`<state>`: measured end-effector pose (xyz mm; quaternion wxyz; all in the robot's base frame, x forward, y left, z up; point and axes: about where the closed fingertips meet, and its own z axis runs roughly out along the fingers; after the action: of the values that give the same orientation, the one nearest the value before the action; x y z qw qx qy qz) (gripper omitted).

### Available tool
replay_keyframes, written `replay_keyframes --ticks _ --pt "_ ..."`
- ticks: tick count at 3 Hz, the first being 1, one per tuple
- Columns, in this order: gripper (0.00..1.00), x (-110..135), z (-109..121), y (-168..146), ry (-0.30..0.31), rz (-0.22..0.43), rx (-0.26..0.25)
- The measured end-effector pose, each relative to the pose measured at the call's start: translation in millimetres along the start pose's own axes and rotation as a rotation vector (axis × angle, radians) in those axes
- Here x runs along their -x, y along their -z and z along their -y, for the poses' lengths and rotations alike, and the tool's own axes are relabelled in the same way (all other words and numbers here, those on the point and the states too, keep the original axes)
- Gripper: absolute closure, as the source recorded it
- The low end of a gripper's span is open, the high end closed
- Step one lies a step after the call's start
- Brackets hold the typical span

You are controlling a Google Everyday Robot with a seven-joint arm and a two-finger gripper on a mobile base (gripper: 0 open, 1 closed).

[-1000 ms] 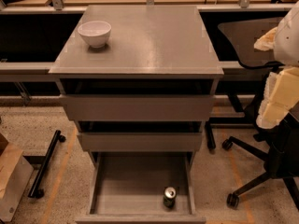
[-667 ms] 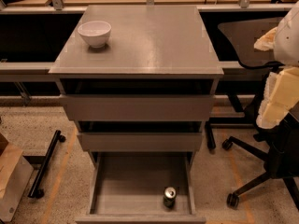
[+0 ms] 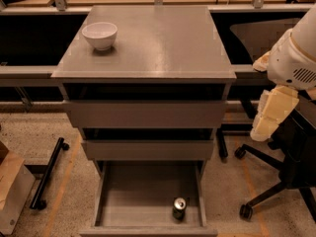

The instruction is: Pick green can from bottom drawer and place on counter

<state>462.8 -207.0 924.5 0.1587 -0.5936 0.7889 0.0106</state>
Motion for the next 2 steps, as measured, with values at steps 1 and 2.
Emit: replay_keyframes --ticks 1,2 --pt "0.00 0.0 0.0 0.0 0.000 0.000 0.000" --pt "0.00 3.2 -10.2 -23.7 -0.011 0.032 0.040"
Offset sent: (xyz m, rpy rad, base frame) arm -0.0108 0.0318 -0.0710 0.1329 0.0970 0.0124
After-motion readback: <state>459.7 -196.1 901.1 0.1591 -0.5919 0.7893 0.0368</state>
